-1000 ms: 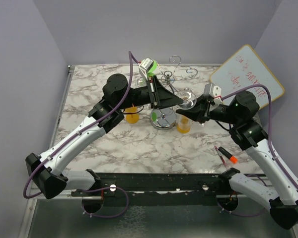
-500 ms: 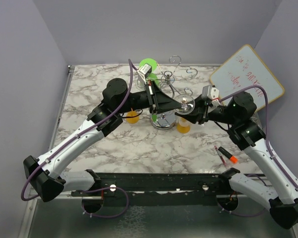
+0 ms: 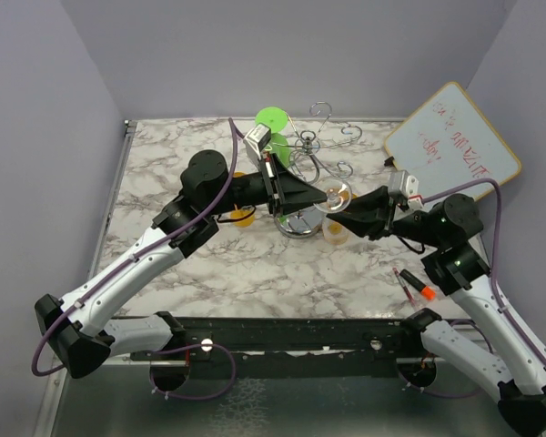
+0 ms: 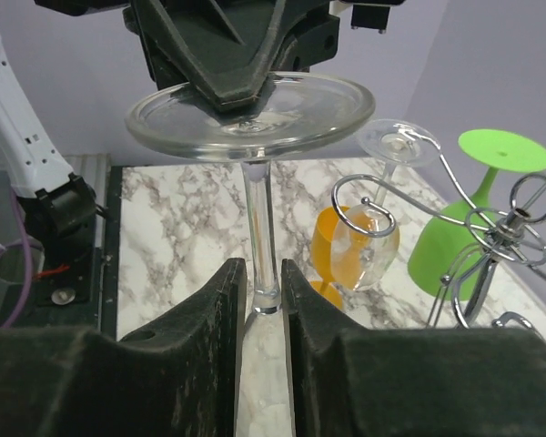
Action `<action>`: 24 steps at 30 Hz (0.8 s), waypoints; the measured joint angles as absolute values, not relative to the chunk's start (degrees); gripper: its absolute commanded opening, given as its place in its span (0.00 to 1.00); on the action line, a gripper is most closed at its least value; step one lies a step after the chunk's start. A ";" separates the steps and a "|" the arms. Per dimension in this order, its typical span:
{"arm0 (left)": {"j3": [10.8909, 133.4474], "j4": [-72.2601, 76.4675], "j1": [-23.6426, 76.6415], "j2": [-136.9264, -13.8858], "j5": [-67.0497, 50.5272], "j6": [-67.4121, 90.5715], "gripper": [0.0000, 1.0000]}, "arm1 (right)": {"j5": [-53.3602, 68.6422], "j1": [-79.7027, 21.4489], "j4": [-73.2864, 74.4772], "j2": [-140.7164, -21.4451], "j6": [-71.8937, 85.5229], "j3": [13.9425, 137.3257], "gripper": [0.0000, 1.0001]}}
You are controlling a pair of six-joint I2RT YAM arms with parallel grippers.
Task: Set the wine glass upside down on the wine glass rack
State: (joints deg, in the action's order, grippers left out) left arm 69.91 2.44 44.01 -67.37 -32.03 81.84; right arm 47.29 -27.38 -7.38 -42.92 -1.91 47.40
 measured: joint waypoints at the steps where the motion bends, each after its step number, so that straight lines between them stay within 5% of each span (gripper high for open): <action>1: 69.71 2.39 44.01 -67.13 -31.90 81.93 0.00 | 47.20 -27.38 -8.14 -43.31 -1.41 47.24 0.16; 5: 68.84 1.96 43.86 -66.65 -31.14 82.35 0.00 | 47.22 -27.33 -10.41 -44.75 0.27 46.26 0.12; 9: 68.18 1.96 43.57 -66.52 -30.33 82.83 0.00 | 47.27 -27.31 -12.03 -46.22 0.99 45.82 0.26; 14: 67.31 2.26 43.46 -66.11 -29.61 83.55 0.00 | 47.42 -27.33 -14.85 -47.37 2.96 44.75 0.26; 21: 66.83 2.90 43.16 -66.11 -29.36 84.49 0.00 | 47.68 -27.33 -18.81 -48.53 4.54 43.53 0.03; 24: 66.63 2.92 42.85 -66.11 -29.12 84.77 0.29 | 47.64 -27.33 -19.42 -48.99 4.71 43.42 0.01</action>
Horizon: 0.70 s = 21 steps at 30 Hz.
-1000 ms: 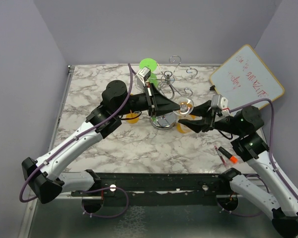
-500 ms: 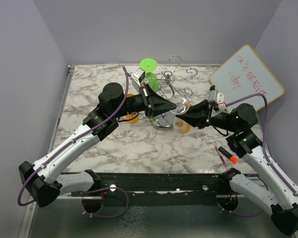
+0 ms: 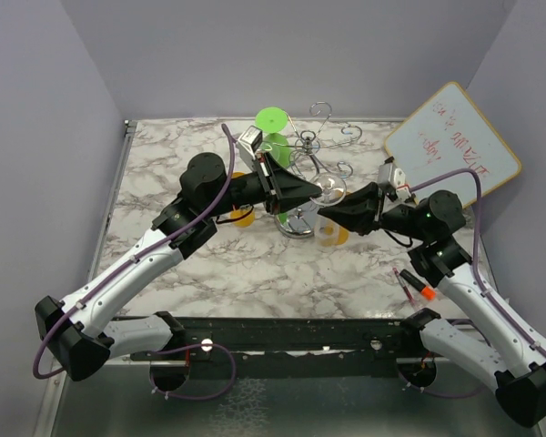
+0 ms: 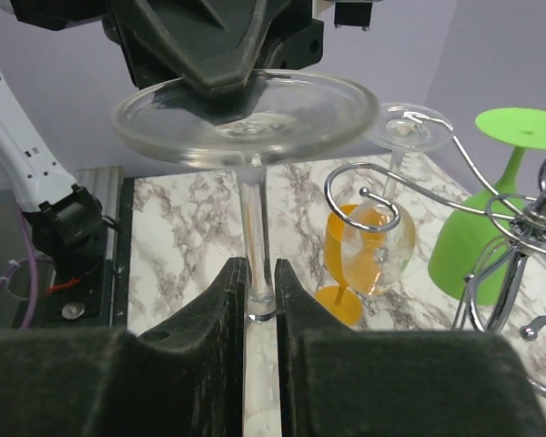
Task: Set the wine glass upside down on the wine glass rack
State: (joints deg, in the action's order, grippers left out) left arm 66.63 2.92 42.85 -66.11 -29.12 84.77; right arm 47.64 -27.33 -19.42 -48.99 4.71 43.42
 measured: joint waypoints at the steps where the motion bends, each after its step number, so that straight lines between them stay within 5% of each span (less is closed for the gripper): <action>1: 66.57 3.01 42.81 -66.08 -28.99 84.55 0.40 | 47.59 -27.33 -19.73 -49.01 4.97 43.29 0.01; 3: 66.46 3.75 42.76 -66.00 -28.14 84.36 0.56 | 47.22 -27.33 -20.21 -49.01 6.26 42.65 0.01; 8: 65.93 3.16 42.24 -64.12 -24.23 80.14 0.74 | 43.92 -27.44 -21.63 -49.08 10.24 40.66 0.01; 21: 62.87 -2.74 40.93 -56.88 -7.27 49.06 0.89 | 33.36 -27.44 -31.22 -50.33 16.71 34.65 0.01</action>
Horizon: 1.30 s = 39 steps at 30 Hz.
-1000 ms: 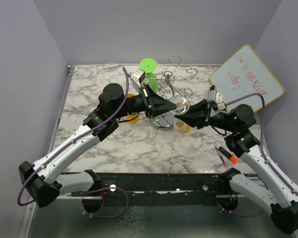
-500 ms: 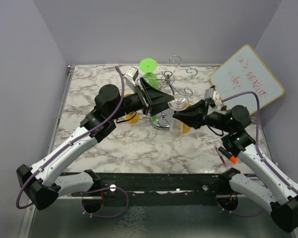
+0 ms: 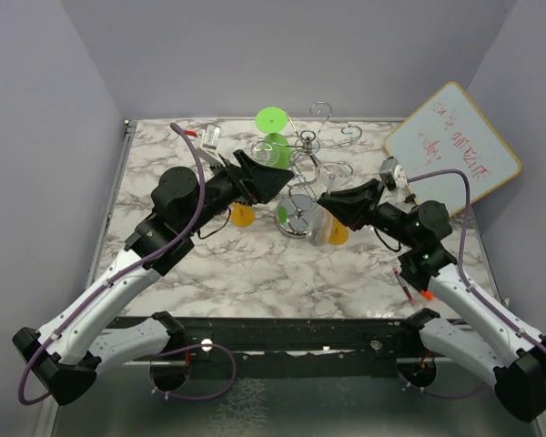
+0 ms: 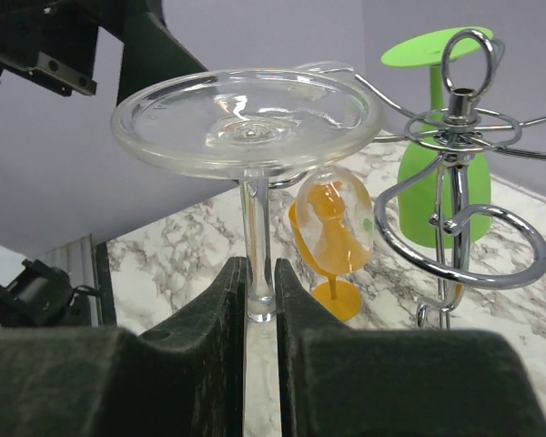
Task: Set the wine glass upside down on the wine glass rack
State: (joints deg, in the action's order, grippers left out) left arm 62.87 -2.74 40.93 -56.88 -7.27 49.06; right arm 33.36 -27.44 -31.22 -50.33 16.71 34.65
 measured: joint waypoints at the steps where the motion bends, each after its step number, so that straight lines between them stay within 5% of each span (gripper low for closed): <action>1: 62.87 -2.81 40.93 -56.40 -6.39 46.39 0.89 | 32.80 -27.44 -32.32 -50.96 17.15 34.54 0.01; 16: 62.98 -2.66 40.93 -52.56 7.05 18.35 0.91 | 26.04 -29.04 -37.80 -57.74 19.86 34.63 0.01; 39: 62.89 -2.79 40.93 -53.21 12.29 15.53 0.91 | 12.14 -37.60 -40.53 -66.54 19.05 36.58 0.01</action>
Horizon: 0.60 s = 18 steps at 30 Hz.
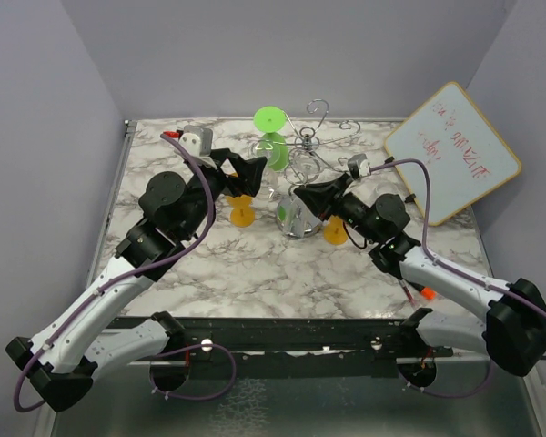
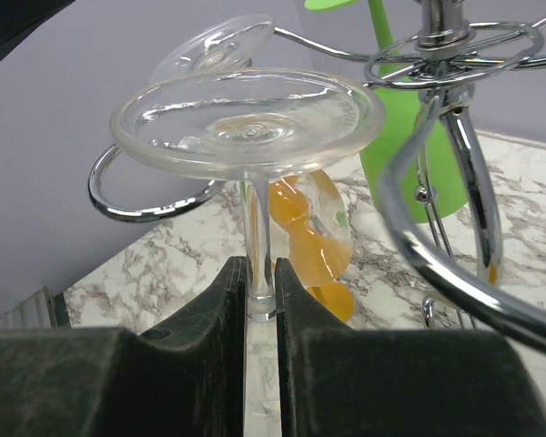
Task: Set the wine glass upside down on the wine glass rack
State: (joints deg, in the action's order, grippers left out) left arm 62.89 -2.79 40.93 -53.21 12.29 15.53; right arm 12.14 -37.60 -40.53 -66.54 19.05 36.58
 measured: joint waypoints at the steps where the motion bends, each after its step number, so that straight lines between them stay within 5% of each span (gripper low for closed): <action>1: 62.89 -2.83 40.93 -53.28 12.29 15.53 0.91 | 11.88 -37.82 -40.95 -66.96 19.05 36.58 0.01; 18: 62.89 -3.18 40.93 -53.54 12.49 15.62 0.91 | 13.41 -39.35 -45.19 -68.84 19.44 36.58 0.01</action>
State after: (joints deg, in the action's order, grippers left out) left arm 62.89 -3.18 40.93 -53.54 12.49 15.62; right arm 13.41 -39.35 -45.19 -68.84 19.44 36.58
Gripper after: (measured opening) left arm 0.909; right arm 0.177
